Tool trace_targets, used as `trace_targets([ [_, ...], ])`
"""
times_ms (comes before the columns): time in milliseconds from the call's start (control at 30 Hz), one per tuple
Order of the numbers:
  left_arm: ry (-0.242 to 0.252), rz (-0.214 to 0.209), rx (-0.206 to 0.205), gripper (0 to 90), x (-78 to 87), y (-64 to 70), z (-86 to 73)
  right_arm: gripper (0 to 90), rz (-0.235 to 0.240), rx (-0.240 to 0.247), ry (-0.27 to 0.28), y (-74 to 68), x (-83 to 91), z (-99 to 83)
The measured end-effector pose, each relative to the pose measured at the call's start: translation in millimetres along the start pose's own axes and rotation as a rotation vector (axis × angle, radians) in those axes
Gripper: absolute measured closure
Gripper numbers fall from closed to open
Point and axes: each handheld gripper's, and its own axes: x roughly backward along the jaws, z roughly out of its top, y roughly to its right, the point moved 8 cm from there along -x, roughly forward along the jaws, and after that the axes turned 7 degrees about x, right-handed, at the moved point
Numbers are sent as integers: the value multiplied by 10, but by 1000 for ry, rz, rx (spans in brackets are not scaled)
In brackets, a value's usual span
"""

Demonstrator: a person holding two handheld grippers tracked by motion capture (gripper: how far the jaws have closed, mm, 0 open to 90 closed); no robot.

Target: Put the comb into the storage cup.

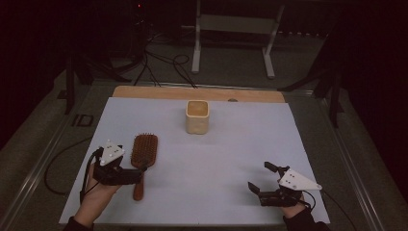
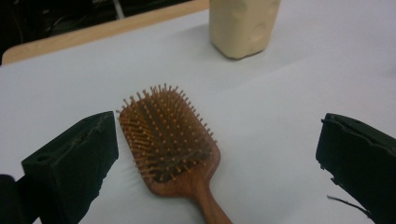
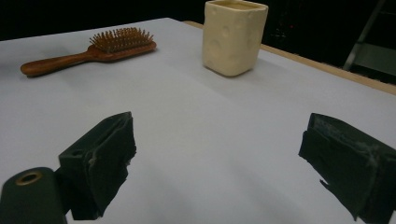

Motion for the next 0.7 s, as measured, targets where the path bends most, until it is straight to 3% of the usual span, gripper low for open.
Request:
trace_targets([
  [67,-12,-3,14,0,-26,14,-22,92,-1,-1,-1,2,-2,-1],
  [333,-82,69,66,0,-140,18,-124,92,-1,-1,0,-4,-4,2],
  [467,-104,84,92,0,-177,6,-159,92,-3,-3,0,3,-8,-1],
  [533,-148,113,110,0,-226,-7,-212,92,-2,-3,5,3,-2,5],
  [700,-210,123,148,0,-280,-2,-267,92,-2,-4,8,-1,-1,10],
])
